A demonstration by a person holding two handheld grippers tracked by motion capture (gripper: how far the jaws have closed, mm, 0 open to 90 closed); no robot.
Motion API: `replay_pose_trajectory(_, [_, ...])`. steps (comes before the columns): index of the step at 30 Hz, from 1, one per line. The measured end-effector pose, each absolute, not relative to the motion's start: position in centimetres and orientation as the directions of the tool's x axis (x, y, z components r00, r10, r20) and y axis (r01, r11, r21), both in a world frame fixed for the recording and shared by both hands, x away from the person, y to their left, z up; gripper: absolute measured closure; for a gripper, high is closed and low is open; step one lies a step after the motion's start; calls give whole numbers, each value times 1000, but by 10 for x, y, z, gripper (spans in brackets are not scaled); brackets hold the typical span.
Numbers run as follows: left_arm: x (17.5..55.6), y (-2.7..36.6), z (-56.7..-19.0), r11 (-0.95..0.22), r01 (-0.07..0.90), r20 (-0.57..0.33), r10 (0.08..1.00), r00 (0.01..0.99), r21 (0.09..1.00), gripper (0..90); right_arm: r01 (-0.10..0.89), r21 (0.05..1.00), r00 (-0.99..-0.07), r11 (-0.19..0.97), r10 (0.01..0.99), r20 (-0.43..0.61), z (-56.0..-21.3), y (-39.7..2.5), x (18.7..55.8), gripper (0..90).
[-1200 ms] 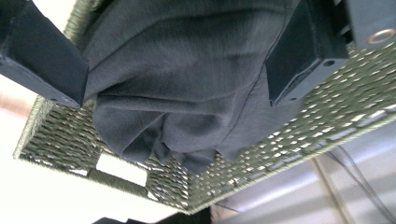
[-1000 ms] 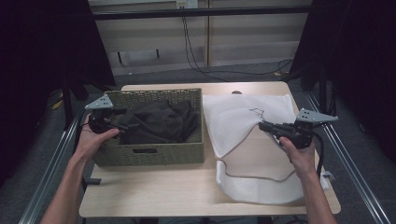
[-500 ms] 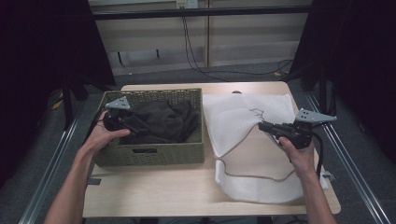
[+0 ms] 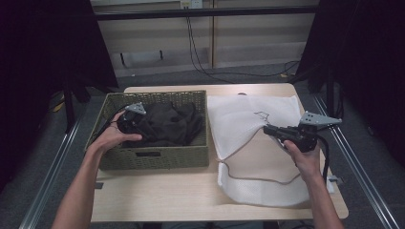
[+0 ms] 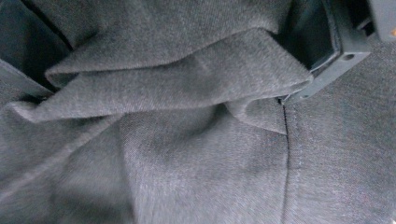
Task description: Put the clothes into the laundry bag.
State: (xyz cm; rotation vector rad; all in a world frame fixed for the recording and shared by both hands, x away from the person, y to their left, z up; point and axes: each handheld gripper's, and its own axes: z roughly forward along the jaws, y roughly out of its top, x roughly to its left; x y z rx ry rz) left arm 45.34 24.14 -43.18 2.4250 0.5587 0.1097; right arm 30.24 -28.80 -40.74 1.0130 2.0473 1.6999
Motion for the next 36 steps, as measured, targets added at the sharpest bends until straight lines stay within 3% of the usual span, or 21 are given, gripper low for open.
replay_pose_trajectory(7, [454, 239, -433, -755, 340, -44, 383, 923, 561, 0, 328, 943, -713, 56, 669, 209, -408, -287, 303, 889])
replay_pose_trajectory(16, [462, 227, -445, -768, 365, -42, 405, 913, 526, 0, 336, 940, -711, 62, 672, 210, -409, -286, 304, 889])
replay_pose_trajectory(21, [460, 218, -456, -826, 324, 39, 384, 923, 461, 0, 338, 939, -712, 68, 671, 208, -410, -285, 304, 888])
replay_pose_trajectory(31, [463, 217, -465, -818, 388, -30, 415, 909, 424, 1, 344, 936, -712, 72, 670, 210, -412, -284, 304, 888])
replay_pose_trajectory(36, [471, 213, -461, -831, 433, -59, 441, 895, 349, 93, 346, 935, -713, 77, 670, 209, -412, -283, 303, 888])
